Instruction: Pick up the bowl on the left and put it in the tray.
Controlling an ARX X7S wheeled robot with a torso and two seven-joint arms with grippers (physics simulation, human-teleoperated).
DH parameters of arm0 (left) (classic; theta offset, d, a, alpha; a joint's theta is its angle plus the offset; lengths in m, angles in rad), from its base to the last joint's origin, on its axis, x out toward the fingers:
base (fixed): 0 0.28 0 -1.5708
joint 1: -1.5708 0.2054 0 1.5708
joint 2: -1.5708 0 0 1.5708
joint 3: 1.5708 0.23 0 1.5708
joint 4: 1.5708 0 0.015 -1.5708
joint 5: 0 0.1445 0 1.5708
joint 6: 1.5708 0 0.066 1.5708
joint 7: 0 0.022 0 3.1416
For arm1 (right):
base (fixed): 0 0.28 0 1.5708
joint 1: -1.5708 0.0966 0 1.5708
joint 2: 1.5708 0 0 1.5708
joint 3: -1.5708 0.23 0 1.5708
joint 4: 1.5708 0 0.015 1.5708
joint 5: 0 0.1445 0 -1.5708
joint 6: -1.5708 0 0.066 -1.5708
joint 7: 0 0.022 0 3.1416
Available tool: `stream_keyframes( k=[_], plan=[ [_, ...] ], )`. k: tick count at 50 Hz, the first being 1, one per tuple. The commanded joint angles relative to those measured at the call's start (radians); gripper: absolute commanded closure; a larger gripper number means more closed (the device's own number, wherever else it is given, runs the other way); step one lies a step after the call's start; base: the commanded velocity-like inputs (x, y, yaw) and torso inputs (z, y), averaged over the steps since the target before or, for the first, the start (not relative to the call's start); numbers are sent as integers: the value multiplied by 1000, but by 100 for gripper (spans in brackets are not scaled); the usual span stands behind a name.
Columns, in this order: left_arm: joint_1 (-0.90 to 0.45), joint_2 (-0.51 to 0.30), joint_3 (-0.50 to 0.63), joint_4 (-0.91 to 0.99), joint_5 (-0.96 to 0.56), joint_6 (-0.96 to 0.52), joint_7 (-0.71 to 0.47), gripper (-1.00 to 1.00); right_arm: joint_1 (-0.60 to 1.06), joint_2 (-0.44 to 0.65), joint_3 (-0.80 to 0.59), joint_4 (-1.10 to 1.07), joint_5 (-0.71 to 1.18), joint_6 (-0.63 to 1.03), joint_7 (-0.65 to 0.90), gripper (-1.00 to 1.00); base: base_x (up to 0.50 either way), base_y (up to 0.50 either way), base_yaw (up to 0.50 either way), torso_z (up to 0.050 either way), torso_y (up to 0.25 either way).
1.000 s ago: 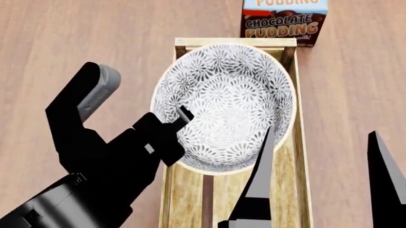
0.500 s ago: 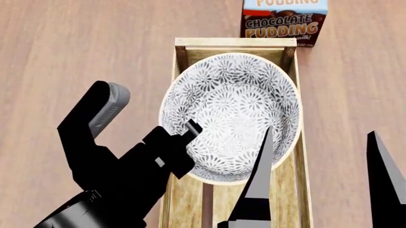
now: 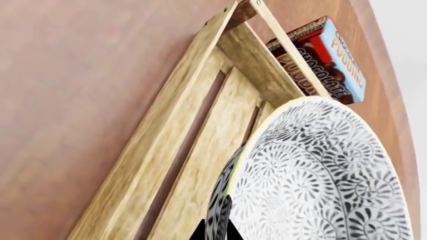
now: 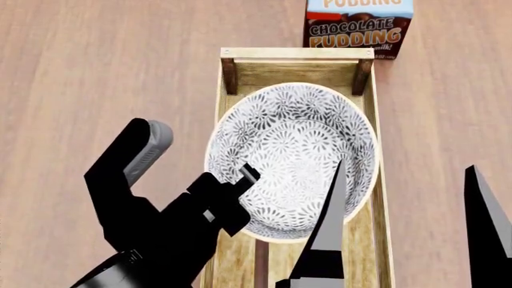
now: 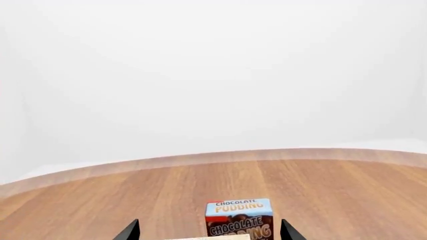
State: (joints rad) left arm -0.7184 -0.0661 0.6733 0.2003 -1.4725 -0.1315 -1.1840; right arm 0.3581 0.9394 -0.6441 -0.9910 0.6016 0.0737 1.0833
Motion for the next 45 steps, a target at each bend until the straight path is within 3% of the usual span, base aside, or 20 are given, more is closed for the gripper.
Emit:
stream_keyframes(
  k=[1, 45],
  plan=[
    [10, 29, -8, -23, -32, 47, 69, 100, 1, -18, 20, -2, -23, -8, -25, -100, 0, 0, 0, 0, 0],
    [17, 18, 91, -139, -50, 163, 142, 100, 17, -24, -2, 4, -23, -9, -26, -100, 0, 0, 0, 0, 0]
  ],
)
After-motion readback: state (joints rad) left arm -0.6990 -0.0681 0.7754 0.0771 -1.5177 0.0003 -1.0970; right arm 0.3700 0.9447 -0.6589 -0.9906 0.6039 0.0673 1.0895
